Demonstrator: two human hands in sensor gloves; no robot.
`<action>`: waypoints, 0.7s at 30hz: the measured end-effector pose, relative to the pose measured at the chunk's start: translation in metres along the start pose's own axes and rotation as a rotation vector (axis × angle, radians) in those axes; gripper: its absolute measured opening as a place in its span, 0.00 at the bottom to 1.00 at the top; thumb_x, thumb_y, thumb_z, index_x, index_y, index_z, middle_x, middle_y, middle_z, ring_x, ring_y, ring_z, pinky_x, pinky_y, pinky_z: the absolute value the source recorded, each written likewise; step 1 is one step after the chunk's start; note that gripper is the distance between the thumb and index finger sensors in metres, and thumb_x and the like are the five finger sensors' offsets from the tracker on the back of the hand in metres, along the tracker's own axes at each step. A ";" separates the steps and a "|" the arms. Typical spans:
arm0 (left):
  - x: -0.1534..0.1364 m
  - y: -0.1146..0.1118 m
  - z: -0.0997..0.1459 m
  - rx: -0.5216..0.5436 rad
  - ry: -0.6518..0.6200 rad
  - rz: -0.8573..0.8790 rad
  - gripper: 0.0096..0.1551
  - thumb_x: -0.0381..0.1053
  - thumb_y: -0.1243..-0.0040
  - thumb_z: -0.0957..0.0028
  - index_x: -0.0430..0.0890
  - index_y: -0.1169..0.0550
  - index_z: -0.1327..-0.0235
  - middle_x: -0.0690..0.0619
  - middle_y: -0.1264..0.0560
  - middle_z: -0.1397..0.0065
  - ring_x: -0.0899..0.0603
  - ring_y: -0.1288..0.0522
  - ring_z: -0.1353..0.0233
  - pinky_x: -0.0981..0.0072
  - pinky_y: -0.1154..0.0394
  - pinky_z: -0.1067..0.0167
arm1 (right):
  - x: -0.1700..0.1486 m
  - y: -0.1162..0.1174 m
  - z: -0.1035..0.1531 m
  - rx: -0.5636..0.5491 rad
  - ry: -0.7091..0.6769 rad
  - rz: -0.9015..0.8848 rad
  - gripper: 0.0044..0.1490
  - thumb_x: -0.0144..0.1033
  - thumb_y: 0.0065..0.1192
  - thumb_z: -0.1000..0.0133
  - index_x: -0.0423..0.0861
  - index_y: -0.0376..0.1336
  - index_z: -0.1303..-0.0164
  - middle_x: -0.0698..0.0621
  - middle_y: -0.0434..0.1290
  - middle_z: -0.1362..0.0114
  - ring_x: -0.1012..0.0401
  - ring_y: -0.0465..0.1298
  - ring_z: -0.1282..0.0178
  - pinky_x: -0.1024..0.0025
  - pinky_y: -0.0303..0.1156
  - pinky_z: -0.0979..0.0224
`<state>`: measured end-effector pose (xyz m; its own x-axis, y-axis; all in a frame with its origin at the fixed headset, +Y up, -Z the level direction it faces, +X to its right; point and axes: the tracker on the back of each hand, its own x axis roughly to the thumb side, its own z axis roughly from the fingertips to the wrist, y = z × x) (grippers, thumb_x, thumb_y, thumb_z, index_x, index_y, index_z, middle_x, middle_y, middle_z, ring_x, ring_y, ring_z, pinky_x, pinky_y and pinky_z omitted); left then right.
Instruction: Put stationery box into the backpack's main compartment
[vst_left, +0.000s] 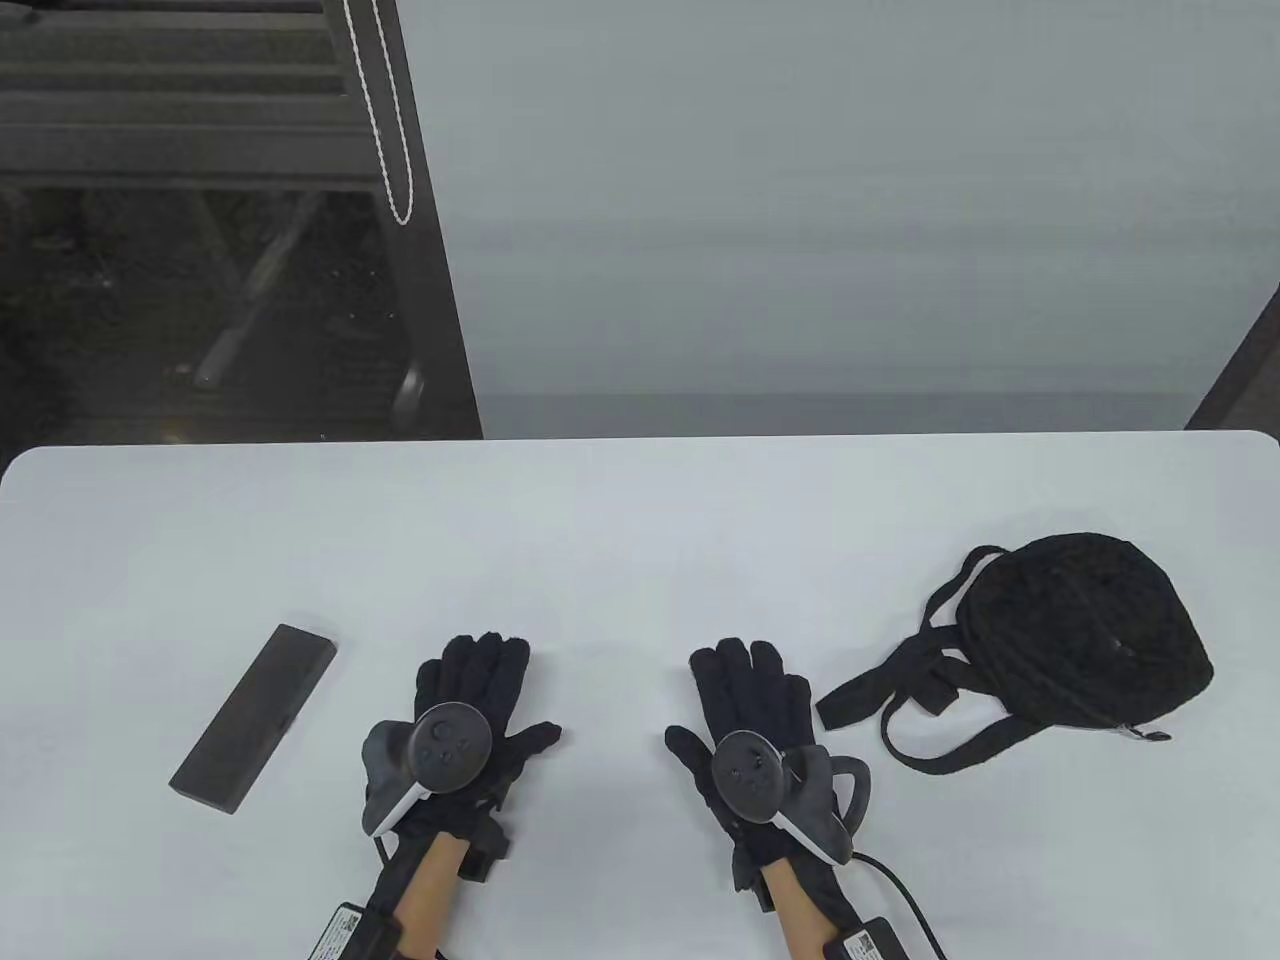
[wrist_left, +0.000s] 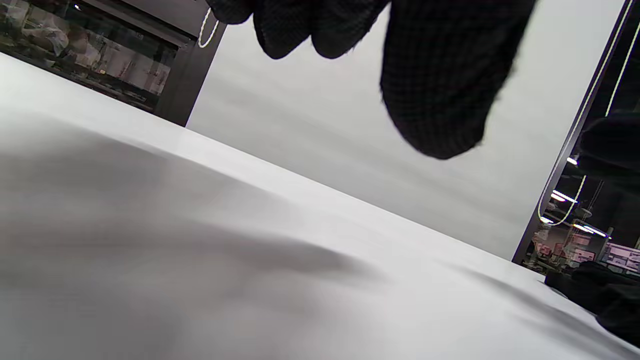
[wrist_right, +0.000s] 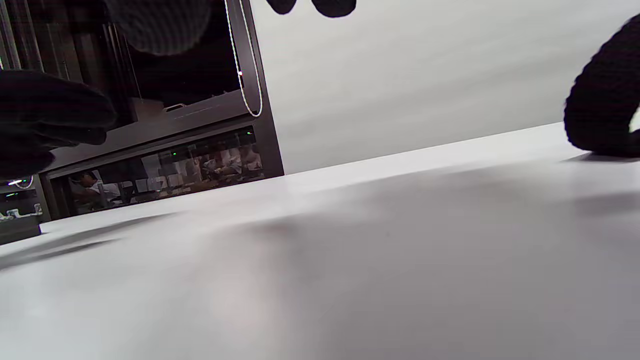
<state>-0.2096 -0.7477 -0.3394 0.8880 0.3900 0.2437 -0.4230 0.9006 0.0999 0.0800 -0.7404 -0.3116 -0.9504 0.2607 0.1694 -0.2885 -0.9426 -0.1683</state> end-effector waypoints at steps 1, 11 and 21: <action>0.000 0.000 0.000 0.000 0.000 0.001 0.52 0.61 0.23 0.52 0.49 0.35 0.17 0.44 0.40 0.15 0.34 0.49 0.14 0.39 0.55 0.24 | 0.000 0.000 0.000 0.000 0.001 0.000 0.50 0.68 0.52 0.41 0.63 0.38 0.14 0.56 0.40 0.08 0.53 0.40 0.11 0.46 0.43 0.16; -0.003 0.003 0.003 -0.004 0.007 0.025 0.52 0.61 0.23 0.52 0.49 0.35 0.17 0.44 0.40 0.15 0.34 0.49 0.14 0.39 0.55 0.24 | -0.005 -0.007 0.003 -0.045 0.002 -0.036 0.51 0.68 0.56 0.42 0.62 0.39 0.14 0.55 0.41 0.08 0.53 0.41 0.11 0.47 0.43 0.16; -0.008 0.009 0.010 -0.020 -0.002 0.058 0.52 0.60 0.22 0.52 0.49 0.35 0.17 0.44 0.41 0.15 0.34 0.50 0.14 0.40 0.55 0.24 | -0.073 -0.063 -0.020 -0.180 0.169 -0.088 0.56 0.59 0.75 0.47 0.60 0.46 0.16 0.55 0.48 0.09 0.54 0.48 0.12 0.53 0.48 0.16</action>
<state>-0.2228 -0.7445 -0.3311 0.8618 0.4413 0.2502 -0.4699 0.8802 0.0660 0.1657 -0.6959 -0.3328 -0.9222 0.3857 0.0287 -0.3727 -0.8663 -0.3325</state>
